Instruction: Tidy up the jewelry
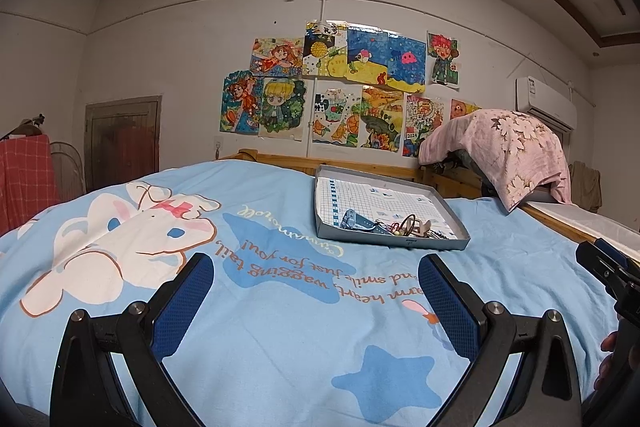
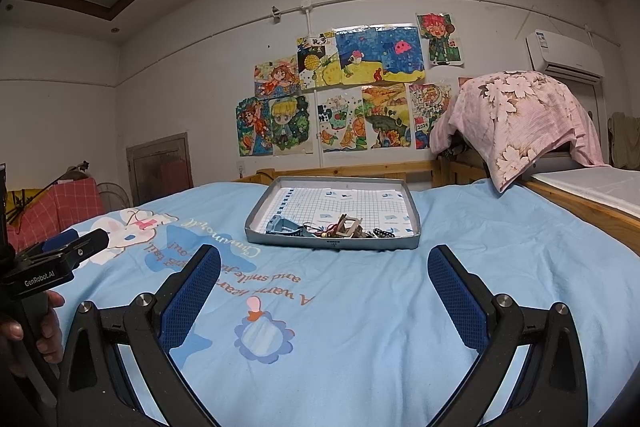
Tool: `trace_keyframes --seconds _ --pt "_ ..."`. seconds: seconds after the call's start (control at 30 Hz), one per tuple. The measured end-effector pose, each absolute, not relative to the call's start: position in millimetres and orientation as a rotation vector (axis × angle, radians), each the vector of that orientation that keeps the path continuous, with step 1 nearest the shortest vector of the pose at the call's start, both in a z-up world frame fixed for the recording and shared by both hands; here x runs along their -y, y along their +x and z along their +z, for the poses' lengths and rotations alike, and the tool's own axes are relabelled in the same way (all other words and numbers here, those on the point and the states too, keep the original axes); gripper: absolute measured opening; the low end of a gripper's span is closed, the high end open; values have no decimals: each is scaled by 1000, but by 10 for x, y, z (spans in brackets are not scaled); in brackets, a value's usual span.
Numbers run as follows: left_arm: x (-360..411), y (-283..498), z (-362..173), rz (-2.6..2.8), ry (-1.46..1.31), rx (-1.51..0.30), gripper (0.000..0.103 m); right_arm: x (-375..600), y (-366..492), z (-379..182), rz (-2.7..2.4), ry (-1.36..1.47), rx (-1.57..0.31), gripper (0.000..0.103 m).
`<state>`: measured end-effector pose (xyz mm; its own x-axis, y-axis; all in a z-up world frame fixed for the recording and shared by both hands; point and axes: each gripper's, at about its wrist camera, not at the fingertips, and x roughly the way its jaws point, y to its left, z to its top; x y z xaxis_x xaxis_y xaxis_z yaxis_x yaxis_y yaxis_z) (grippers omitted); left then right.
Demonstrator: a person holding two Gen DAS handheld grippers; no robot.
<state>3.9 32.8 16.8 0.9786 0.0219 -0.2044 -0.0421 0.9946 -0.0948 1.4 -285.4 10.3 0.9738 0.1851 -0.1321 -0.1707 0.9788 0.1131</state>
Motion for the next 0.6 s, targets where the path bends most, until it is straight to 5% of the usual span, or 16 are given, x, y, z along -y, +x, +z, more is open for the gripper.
trace_keyframes --seconds 0.6 --pt "-345 40 159 32 -89 -202 103 2848 3 93 178 110 -141 102"
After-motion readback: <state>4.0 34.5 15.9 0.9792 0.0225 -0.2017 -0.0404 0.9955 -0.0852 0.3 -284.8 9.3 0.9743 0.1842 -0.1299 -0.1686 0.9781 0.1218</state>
